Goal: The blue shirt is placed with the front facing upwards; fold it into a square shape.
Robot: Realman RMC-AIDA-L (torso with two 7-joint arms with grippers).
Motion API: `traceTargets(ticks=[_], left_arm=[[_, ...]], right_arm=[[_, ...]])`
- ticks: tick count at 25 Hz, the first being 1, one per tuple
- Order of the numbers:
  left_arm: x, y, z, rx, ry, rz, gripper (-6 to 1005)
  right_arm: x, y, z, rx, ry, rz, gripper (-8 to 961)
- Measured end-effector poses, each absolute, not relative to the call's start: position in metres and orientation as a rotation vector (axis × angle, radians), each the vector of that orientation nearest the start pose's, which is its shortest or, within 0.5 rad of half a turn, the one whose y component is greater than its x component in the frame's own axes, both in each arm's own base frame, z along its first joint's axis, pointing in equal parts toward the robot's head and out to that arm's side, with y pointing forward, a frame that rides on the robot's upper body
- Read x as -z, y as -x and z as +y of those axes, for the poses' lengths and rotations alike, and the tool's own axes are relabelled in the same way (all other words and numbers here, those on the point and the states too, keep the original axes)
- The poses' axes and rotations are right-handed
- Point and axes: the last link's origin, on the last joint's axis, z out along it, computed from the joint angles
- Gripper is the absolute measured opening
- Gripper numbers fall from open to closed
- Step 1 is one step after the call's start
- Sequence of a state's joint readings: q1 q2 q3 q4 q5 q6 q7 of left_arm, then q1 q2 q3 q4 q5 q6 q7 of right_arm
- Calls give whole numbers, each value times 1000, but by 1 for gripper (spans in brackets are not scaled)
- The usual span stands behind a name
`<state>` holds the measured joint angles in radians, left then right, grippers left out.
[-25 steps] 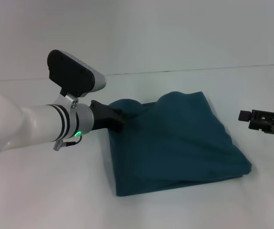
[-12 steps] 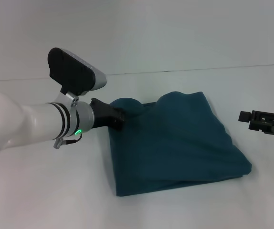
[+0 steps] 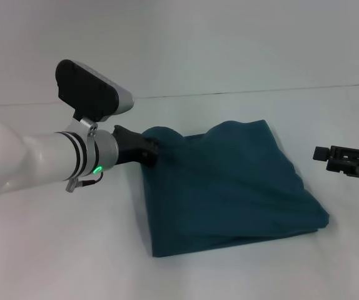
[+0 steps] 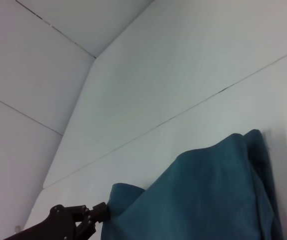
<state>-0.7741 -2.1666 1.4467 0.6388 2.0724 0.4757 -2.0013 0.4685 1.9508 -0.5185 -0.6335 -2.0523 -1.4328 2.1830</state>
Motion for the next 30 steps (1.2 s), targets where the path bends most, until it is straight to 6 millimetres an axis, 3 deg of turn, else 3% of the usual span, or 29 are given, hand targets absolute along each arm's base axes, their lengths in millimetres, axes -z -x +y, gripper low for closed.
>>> traceTargets(ticks=[30], left_arm=[[62, 190, 449, 42, 2325, -517, 2]], right_arm=[[-73, -341, 332, -800, 2007, 1720, 748]])
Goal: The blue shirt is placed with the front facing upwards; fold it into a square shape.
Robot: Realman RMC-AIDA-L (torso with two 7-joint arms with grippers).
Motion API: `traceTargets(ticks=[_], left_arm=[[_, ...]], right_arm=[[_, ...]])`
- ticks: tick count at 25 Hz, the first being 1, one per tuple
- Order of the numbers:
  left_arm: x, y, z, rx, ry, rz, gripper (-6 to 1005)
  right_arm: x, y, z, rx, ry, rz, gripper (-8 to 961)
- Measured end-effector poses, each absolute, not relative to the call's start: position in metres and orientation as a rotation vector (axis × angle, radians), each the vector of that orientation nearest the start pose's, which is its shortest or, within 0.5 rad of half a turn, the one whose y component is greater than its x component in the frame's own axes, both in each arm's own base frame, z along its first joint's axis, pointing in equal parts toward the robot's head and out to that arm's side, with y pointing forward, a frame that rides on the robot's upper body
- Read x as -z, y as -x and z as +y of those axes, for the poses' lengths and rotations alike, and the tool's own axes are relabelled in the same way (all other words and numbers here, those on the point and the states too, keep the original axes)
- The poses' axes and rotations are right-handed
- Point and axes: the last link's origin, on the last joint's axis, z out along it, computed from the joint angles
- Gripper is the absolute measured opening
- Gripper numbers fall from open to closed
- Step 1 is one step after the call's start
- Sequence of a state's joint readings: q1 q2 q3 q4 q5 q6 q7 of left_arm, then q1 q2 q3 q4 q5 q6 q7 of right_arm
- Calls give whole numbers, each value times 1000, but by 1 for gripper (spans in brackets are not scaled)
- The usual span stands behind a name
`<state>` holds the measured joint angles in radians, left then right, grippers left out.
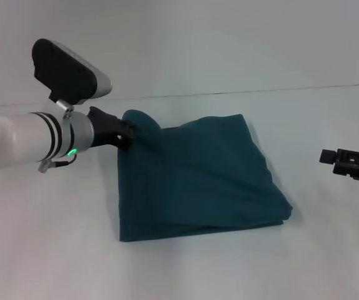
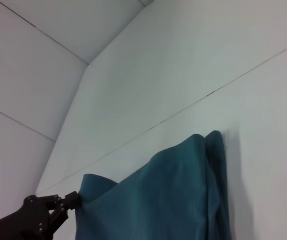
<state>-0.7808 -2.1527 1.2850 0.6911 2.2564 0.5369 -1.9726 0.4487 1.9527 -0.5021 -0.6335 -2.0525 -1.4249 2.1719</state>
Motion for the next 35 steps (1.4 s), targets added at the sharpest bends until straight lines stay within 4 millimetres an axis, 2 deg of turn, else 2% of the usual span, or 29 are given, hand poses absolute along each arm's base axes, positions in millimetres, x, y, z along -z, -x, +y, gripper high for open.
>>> traceTargets(ticks=[6, 17, 28, 30, 35], left_arm=[[66, 178, 452, 57, 2332, -480, 1], [63, 177, 455, 72, 2304, -483, 29], [59, 196, 451, 117, 2207, -626, 80], [54, 200, 450, 147, 2178, -676, 289], [40, 202, 441, 235, 2155, -778, 326]], right_arm=[[-74, -342, 332, -805, 2002, 1708, 750], [-74, -341, 332, -803, 2007, 1698, 750], [-70, -341, 330, -804, 2013, 1698, 748], [-70, -341, 330, -805, 2015, 1697, 748], [-70, -340, 330, -800, 2036, 1672, 750]])
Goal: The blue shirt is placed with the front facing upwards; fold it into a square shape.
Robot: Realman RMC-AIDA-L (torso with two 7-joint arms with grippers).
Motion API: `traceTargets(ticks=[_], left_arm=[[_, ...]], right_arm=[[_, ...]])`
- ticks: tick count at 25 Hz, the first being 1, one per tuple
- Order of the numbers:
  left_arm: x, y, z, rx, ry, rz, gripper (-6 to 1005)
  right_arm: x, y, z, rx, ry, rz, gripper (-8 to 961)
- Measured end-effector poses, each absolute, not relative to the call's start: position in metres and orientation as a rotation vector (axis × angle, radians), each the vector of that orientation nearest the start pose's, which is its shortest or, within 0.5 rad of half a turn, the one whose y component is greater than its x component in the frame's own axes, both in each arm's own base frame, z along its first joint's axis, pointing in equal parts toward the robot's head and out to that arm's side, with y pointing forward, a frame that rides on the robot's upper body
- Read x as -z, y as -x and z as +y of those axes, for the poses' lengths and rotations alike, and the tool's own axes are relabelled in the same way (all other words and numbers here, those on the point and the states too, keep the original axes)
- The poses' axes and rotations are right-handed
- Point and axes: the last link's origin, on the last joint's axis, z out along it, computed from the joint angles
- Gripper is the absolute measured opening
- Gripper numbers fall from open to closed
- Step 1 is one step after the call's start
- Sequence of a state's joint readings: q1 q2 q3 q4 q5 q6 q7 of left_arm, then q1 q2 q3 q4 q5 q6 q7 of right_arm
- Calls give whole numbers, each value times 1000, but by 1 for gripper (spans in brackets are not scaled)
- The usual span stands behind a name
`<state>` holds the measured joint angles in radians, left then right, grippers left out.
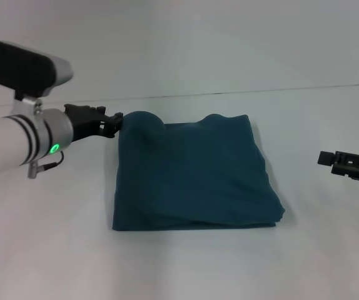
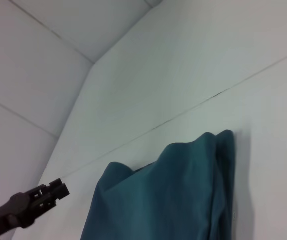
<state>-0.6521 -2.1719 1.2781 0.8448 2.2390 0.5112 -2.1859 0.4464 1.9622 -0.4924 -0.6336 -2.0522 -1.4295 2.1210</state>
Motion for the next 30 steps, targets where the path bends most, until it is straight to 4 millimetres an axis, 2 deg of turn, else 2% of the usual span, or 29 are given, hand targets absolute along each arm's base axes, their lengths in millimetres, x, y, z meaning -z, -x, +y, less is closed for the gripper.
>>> traceTargets(ticks=[6, 11, 13, 17, 22, 30], left_arm=[[32, 197, 422, 370, 2231, -893, 370], [27, 196, 401, 531, 2340, -955, 515], [26, 197, 392, 595, 2386, -956, 590], [26, 199, 369, 768, 2487, -901, 773], [30, 200, 346, 900, 2613, -817, 938], [41, 201, 334, 835, 2738, -777, 936]], right_arm=[[-68, -336, 328, -787, 2144, 1526, 755], [-68, -326, 326, -818, 2254, 1352, 761], [-70, -320, 325, -846, 2295, 1266, 796], [-72, -311, 323, -875, 2374, 1105, 865], [-72, -301, 326, -851, 2438, 995, 927], [-74, -288, 326, -745, 2579, 876, 940]])
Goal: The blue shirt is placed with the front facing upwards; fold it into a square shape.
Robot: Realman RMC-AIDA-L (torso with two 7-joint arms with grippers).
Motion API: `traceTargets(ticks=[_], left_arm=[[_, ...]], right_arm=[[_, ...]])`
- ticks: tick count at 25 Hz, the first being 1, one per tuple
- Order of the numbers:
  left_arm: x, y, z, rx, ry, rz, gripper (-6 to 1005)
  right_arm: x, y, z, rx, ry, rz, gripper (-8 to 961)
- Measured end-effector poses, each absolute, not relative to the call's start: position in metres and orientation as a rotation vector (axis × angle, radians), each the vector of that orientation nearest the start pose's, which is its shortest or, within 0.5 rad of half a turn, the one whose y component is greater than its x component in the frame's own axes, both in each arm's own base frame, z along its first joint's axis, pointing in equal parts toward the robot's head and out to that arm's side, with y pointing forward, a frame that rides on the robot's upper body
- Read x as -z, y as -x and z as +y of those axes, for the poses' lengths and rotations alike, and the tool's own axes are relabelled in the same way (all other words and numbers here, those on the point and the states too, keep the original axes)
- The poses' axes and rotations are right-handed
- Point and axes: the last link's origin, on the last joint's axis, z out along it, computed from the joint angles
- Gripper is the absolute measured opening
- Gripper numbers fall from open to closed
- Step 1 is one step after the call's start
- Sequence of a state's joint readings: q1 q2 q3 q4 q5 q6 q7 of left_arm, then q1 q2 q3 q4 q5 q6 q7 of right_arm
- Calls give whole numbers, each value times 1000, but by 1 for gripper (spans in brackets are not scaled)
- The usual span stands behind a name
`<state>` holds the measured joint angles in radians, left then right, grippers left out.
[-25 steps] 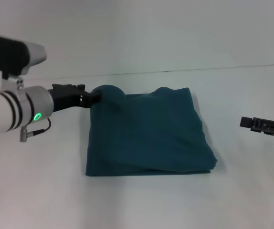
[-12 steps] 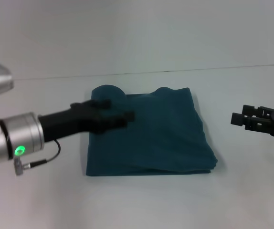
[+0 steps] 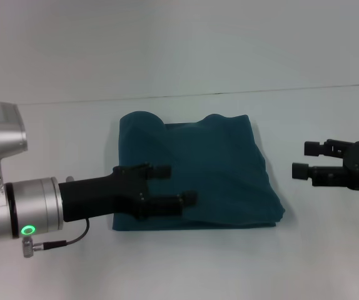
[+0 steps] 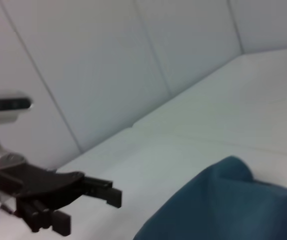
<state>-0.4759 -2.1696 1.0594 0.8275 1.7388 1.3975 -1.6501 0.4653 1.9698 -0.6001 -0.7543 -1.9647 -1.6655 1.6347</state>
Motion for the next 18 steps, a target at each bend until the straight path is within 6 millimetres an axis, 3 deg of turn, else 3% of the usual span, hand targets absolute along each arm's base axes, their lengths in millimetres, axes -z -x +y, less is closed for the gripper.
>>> traceTargets(ticks=[8, 18], left_arm=[[45, 206, 330, 718, 2811, -777, 934], [47, 207, 331, 681, 2831, -769, 934]], right_arm=[[-65, -284, 327, -618, 2672, 869, 940], [-60, -279, 331, -607, 2686, 867, 940]])
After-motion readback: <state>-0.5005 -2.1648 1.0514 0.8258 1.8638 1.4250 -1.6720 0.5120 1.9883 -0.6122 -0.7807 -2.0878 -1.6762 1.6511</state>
